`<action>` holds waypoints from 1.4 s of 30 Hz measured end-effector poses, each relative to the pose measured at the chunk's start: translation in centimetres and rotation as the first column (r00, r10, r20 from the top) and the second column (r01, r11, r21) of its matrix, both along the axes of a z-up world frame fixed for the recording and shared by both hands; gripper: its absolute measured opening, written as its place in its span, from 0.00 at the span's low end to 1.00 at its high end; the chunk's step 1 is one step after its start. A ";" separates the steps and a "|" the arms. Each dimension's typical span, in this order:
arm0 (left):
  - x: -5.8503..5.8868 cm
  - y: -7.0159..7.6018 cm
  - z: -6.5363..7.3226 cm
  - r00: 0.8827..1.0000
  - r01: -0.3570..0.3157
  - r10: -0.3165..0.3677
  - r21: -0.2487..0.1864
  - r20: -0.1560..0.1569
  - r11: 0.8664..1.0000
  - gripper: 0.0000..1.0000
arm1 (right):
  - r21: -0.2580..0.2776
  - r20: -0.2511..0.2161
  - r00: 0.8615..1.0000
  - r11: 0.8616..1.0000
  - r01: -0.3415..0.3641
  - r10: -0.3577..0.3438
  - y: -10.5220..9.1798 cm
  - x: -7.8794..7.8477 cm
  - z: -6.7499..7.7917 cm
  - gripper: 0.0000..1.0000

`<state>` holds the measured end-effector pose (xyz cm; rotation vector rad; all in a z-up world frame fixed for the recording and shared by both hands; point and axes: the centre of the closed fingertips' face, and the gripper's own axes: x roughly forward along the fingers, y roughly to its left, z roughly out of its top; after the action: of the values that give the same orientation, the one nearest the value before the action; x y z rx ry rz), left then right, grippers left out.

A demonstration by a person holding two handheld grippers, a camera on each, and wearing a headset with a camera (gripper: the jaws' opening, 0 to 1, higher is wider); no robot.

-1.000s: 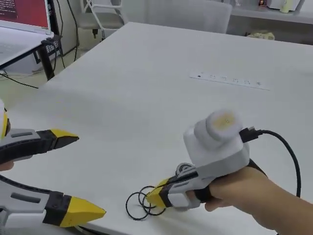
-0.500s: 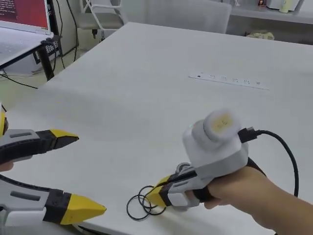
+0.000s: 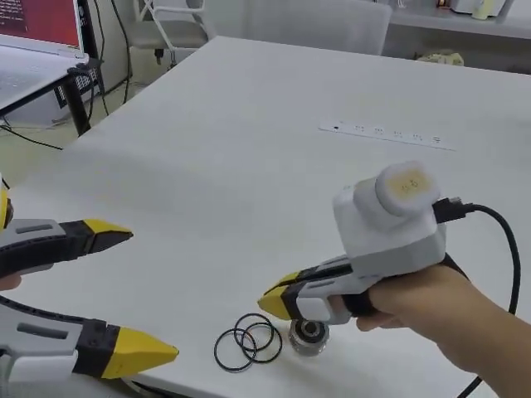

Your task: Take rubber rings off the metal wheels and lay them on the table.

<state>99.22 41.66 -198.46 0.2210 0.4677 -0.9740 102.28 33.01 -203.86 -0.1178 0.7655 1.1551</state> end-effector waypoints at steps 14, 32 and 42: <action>-0.1 -0.2 0.0 1.000 0.023 -0.023 0.013 0.006 1.000 0.82 | 0.037 0.064 0.991 0.992 0.117 -0.119 -3.9 3.3 0.9 0.05; 1.7 -4.0 4.6 0.964 0.210 -0.220 0.081 0.151 0.974 0.87 | 0.031 0.086 0.981 0.985 0.170 -0.172 -7.0 4.5 -0.2 0.09; 3.8 -7.8 5.5 0.925 0.329 -0.341 0.095 0.168 0.939 0.85 | 0.047 0.064 0.971 0.973 0.228 -0.230 -8.3 4.9 -0.5 0.11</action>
<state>102.98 33.91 -193.01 0.4569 0.2967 -1.2618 107.18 24.73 -204.38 -0.0344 0.6758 0.9411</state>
